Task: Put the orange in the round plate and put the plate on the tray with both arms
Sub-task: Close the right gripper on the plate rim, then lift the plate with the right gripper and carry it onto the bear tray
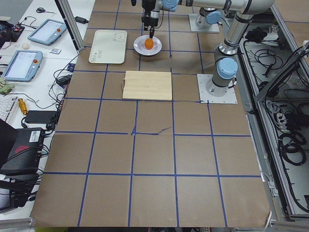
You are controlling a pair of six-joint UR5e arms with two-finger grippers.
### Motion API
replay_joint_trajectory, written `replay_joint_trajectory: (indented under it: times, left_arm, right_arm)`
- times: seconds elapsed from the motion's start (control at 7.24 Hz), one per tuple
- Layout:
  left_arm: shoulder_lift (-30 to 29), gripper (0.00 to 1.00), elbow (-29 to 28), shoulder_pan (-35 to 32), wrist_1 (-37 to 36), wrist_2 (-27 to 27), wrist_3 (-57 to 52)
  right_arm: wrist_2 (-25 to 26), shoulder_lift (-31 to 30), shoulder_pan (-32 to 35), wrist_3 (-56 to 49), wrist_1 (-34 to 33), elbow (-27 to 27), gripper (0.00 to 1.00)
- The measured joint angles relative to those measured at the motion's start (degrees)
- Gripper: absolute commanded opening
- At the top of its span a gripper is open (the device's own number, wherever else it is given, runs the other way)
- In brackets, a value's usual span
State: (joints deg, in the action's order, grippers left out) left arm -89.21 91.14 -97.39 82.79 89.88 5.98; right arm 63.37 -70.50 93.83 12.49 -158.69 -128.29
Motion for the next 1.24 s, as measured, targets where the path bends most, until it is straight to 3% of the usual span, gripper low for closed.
replay_joint_trajectory:
  times: [0.28, 1.24]
  left_arm:
    - [0.00, 1.00, 0.00, 0.01, 0.00, 0.05, 0.02]
    - [0.00, 1.00, 0.08, -0.01, 0.09, 0.20, 0.00]
  right_arm:
    - [0.19, -0.39, -0.09, 1.61, -0.12, 0.06, 0.04]
    - [-2.58, -0.97, -0.58, 9.42, 0.23, 0.23, 0.01]
